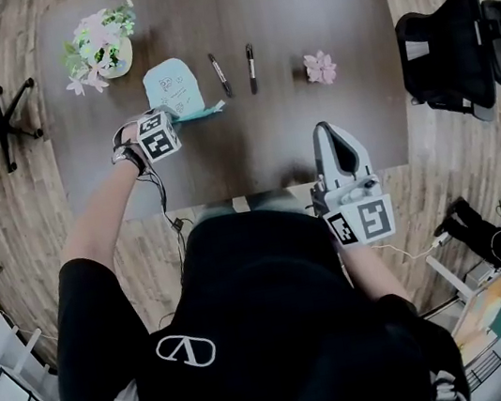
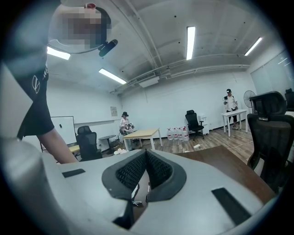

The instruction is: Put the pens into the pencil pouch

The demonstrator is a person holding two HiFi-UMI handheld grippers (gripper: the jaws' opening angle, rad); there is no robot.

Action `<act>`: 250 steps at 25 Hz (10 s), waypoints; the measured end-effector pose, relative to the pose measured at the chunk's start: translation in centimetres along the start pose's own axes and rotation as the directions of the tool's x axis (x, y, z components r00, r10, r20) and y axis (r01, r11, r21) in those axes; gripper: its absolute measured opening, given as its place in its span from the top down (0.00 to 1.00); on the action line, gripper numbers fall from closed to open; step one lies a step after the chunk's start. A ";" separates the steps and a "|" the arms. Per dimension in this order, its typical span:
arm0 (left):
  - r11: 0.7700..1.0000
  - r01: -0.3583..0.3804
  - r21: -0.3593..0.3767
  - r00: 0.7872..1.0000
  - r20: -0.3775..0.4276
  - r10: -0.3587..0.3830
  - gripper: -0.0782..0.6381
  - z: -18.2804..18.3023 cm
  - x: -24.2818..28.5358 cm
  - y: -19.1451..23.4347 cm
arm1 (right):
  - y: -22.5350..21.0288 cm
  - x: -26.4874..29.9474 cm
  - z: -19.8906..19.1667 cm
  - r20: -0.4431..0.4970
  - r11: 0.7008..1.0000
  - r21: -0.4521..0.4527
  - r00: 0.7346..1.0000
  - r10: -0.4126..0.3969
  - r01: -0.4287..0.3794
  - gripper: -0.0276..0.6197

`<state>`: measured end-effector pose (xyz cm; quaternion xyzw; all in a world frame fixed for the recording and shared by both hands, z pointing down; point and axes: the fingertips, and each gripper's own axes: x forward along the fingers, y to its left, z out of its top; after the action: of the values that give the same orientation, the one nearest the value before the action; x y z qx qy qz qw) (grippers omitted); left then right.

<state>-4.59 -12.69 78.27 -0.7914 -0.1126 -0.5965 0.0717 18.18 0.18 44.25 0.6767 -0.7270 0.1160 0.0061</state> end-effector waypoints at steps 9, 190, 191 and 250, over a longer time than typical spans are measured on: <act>0.922 0.134 -0.363 0.953 0.304 -0.019 0.87 4.7 -7.4 1.7 | 0.3 0.5 1.2 0.039 1.000 0.014 0.999 0.013 -0.013 0.96; 0.506 0.595 -0.624 0.256 0.744 0.617 0.87 16.8 -33.8 0.0 | 14.8 11.1 9.5 0.066 0.859 -0.067 0.857 0.512 -0.508 0.75; 0.505 0.595 -0.626 0.255 0.742 0.620 0.87 16.7 -33.8 0.0 | 14.7 10.9 9.6 0.071 0.860 -0.069 0.857 0.510 -0.506 0.75; 0.245 0.675 -0.696 0.317 0.573 0.756 0.87 7.0 -27.3 -6.2 | 0.1 28.1 -31.5 -0.962 0.984 -0.020 0.271 0.029 -0.175 0.89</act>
<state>-6.90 -7.52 50.00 -0.8166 0.2941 0.0785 -0.4905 11.05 -21.81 79.54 0.4214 -0.6246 0.4546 0.4750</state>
